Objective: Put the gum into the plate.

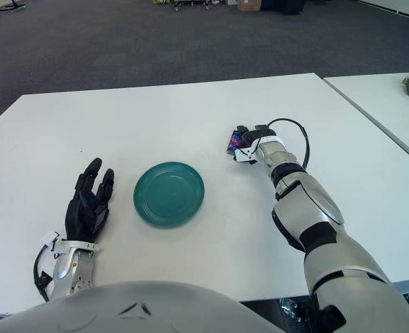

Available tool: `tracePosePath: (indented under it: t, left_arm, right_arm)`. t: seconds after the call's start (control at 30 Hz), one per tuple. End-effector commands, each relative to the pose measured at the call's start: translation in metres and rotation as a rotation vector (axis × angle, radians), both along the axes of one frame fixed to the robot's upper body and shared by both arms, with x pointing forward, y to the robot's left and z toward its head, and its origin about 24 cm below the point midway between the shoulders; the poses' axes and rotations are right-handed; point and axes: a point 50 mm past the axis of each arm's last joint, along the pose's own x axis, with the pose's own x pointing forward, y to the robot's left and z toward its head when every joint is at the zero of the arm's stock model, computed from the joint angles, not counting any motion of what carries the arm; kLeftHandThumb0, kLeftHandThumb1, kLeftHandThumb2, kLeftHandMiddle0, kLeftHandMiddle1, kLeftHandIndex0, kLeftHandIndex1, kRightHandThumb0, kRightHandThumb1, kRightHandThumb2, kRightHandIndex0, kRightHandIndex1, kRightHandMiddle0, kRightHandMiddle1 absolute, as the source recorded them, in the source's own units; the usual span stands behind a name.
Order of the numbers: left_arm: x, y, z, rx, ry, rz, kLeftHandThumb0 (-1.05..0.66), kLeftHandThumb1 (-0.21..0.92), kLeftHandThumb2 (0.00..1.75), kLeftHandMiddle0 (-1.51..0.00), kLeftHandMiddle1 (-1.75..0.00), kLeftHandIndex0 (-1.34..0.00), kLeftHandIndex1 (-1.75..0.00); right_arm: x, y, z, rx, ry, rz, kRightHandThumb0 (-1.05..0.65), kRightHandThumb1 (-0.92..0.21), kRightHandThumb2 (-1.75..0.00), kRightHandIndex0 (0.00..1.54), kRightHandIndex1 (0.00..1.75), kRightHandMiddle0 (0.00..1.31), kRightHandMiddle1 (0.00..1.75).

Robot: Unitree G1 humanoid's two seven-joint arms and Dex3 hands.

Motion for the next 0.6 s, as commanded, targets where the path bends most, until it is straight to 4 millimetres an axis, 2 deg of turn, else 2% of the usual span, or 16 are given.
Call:
tracePosePath:
  t: [0.0, 0.1, 0.13, 0.2, 0.23, 0.3, 0.33, 0.43, 0.47, 0.5, 0.53, 0.57]
  left_arm:
    - [-0.015, -0.012, -0.016, -0.070, 0.090, 0.020, -0.99, 0.92, 0.83, -0.19, -0.01, 0.00, -0.50]
    - [-0.015, -0.011, -0.016, -0.072, 0.090, 0.020, -0.99, 0.92, 0.84, -0.20, -0.01, 0.00, -0.50]
    - [-0.015, -0.011, -0.016, -0.072, 0.089, 0.020, -0.99, 0.92, 0.84, -0.20, -0.01, 0.00, -0.50]
    - [-0.016, -0.010, -0.016, -0.070, 0.090, 0.021, -0.98, 0.92, 0.85, -0.19, 0.00, 0.00, -0.50]
    - [-0.016, -0.010, -0.016, -0.067, 0.090, 0.022, -0.98, 0.92, 0.85, -0.19, 0.00, 0.00, -0.50]
    - [-0.017, -0.010, -0.015, -0.060, 0.091, 0.022, -0.98, 0.92, 0.85, -0.19, 0.00, 0.00, -0.51]
    - [-0.017, -0.009, -0.015, -0.059, 0.091, 0.022, -0.98, 0.92, 0.86, -0.19, 0.00, 0.00, -0.51]
    - [-0.017, -0.009, -0.015, -0.041, 0.091, 0.023, -0.97, 0.92, 0.86, -0.18, 0.00, 0.00, -0.52]
    - [-0.017, -0.008, -0.015, -0.035, 0.090, 0.024, -0.97, 0.92, 0.86, -0.18, 0.00, 0.00, -0.52]
    - [-0.018, -0.008, -0.015, -0.032, 0.090, 0.025, -0.97, 0.92, 0.86, -0.18, 0.00, 0.00, -0.53]
    - [-0.018, -0.008, -0.015, -0.029, 0.090, 0.026, -0.97, 0.92, 0.86, -0.18, 0.00, 0.00, -0.53]
    - [-0.018, -0.008, -0.015, -0.028, 0.090, 0.027, -0.97, 0.92, 0.86, -0.18, 0.00, 0.00, -0.53]
  right_arm:
    - [-0.030, -0.016, -0.037, -0.044, 0.148, -0.056, -1.05, -0.92, -0.65, 0.02, 0.01, 0.05, 0.03]
    - [-0.032, -0.017, -0.039, -0.047, 0.145, -0.063, -1.05, -0.92, -0.67, 0.03, 0.01, 0.12, 0.07]
    - [-0.033, -0.017, -0.040, -0.048, 0.144, -0.064, -1.05, -0.92, -0.67, 0.02, 0.01, 0.11, 0.13]
    - [-0.037, -0.018, -0.043, -0.051, 0.137, -0.066, -1.05, -0.92, -0.69, 0.03, 0.01, 0.05, 0.42]
    - [-0.039, -0.019, -0.045, -0.053, 0.132, -0.067, -1.05, -0.92, -0.69, 0.03, 0.01, 0.04, 0.46]
    - [-0.042, -0.021, -0.048, -0.055, 0.124, -0.068, -1.05, -0.92, -0.69, 0.05, 0.01, 0.01, 0.68]
    - [-0.042, -0.021, -0.048, -0.056, 0.122, -0.068, -1.05, -0.92, -0.69, 0.06, 0.01, 0.01, 0.72]
    - [-0.043, -0.022, -0.049, -0.053, 0.110, -0.068, -1.00, -0.92, -0.64, 0.10, 0.02, 0.00, 1.09]
    - [-0.044, -0.022, -0.049, -0.053, 0.105, -0.067, -0.99, -0.92, -0.64, 0.10, 0.02, 0.00, 1.12]
    - [-0.044, -0.022, -0.049, -0.053, 0.102, -0.066, -0.94, -0.92, -0.62, 0.12, 0.02, 0.06, 1.32]
    - [-0.043, -0.021, -0.049, -0.051, 0.096, -0.064, -0.92, -0.92, -0.62, 0.13, 0.02, 0.07, 1.39]
    - [-0.042, -0.020, -0.048, -0.049, 0.092, -0.062, -0.73, -0.86, -0.67, 0.16, 0.03, 0.16, 1.52]
